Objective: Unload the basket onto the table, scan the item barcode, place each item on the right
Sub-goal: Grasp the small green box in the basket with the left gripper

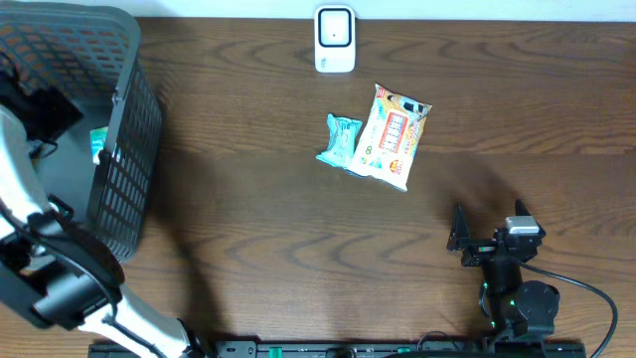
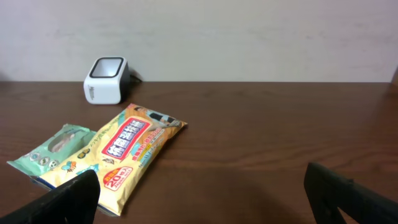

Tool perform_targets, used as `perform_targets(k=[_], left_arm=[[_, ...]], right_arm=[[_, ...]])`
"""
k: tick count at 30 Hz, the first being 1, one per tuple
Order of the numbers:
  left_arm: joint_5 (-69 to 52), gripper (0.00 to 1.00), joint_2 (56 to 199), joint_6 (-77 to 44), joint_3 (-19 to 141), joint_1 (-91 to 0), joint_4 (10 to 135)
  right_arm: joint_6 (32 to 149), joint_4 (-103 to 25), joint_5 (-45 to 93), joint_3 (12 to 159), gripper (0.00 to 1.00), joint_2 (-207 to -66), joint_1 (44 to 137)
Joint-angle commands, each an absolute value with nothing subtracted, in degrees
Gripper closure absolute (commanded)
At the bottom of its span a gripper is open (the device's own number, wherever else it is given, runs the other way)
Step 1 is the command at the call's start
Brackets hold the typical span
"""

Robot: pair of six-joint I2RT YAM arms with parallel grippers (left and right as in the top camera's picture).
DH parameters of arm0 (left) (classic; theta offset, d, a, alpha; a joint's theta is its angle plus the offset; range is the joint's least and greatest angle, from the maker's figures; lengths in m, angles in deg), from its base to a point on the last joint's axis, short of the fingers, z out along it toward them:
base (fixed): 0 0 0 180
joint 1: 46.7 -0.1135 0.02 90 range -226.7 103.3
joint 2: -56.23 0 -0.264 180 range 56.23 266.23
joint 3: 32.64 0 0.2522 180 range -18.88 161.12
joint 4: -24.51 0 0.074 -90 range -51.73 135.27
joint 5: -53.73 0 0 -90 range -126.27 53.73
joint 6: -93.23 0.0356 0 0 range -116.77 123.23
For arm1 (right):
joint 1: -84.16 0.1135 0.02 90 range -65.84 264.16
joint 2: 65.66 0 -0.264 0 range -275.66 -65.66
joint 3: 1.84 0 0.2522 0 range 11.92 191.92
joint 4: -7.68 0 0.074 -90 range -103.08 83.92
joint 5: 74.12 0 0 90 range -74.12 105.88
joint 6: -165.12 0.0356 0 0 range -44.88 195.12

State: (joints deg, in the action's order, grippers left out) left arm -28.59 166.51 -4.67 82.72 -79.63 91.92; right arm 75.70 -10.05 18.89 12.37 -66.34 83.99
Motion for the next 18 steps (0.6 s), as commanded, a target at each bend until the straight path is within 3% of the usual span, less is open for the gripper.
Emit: perform_targets(k=[1,18], left_arm=[[-24.26,0.19,169.81,-0.99,81.83,-78.87,91.77],[-35.52,0.19,184.34,0.32,81.74,-73.66,86.54]], right_arm=[[75.24,-10.2,18.84,12.26,0.01,-66.04,83.78],[75.24,-10.22,18.84,12.26,0.01,-66.04,83.78]])
